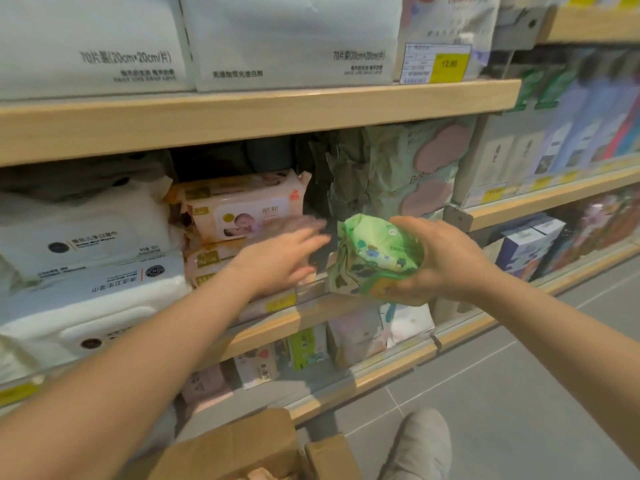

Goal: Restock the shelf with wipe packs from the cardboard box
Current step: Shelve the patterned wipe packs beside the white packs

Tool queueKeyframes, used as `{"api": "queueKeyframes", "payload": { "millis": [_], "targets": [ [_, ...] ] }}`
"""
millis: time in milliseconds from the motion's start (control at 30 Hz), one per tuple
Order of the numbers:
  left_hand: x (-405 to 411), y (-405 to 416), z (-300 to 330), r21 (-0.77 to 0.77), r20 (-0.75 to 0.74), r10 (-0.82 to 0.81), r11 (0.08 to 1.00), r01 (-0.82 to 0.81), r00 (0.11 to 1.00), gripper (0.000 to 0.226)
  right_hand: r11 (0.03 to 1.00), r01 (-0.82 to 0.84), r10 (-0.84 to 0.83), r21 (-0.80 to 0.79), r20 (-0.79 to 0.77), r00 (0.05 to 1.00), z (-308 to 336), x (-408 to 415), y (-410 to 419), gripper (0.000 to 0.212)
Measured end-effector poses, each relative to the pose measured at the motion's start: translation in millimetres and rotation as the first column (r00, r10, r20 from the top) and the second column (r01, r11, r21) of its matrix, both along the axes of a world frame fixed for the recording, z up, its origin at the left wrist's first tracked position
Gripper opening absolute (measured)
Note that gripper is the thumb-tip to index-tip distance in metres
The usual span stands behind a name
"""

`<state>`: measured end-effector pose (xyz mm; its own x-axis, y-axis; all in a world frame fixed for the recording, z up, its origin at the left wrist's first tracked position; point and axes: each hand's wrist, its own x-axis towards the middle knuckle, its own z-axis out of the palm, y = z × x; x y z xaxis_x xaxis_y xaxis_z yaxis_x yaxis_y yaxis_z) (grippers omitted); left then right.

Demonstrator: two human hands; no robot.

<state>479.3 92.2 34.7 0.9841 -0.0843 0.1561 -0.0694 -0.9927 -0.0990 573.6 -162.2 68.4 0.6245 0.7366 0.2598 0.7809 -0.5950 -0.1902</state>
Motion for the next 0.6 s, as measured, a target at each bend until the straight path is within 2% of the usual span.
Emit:
{"api": "queueKeyframes", "payload": {
  "millis": [33, 167, 300, 367, 467, 533, 600],
  "targets": [
    [4, 2, -6, 0.053, -0.026, -0.006, 0.999, 0.008, 1.0, 0.057, 1.0, 0.002, -0.002, -0.002, 0.022, 1.0, 5, 1, 2, 0.098],
    [4, 14, -9, 0.226, 0.073, -0.028, 0.974, 0.011, 0.997, 0.05, 1.0, -0.028, 0.028, 0.014, 0.016, 0.999, 12, 3, 13, 0.096],
    [-8, 17, -7, 0.289, 0.12, -0.053, 0.957, 0.017, 0.991, 0.057, 0.993, -0.084, 0.087, 0.078, -0.037, 0.995, 10, 3, 32, 0.095],
    [-14, 18, -7, 0.244, 0.163, -0.008, 0.969, -0.032, 0.987, 0.061, 0.986, -0.101, 0.113, 0.136, -0.077, 0.991, 7, 6, 44, 0.093],
    [-23, 19, -6, 0.164, 0.133, 0.01, 0.986, -0.032, 0.991, 0.048, 0.97, -0.114, 0.147, 0.216, -0.142, 0.979, 6, 15, 62, 0.093],
    [-24, 23, -7, 0.188, 0.126, -0.052, 0.982, 0.028, 0.991, 0.045, 0.972, -0.106, 0.146, 0.209, -0.184, 0.972, 7, 25, 70, 0.096],
    [-23, 29, -11, 0.064, 0.094, -0.033, 0.998, 0.027, 0.995, 0.041, 0.981, -0.104, 0.136, 0.161, -0.199, 0.971, 9, 33, 73, 0.099]
  ]
}}
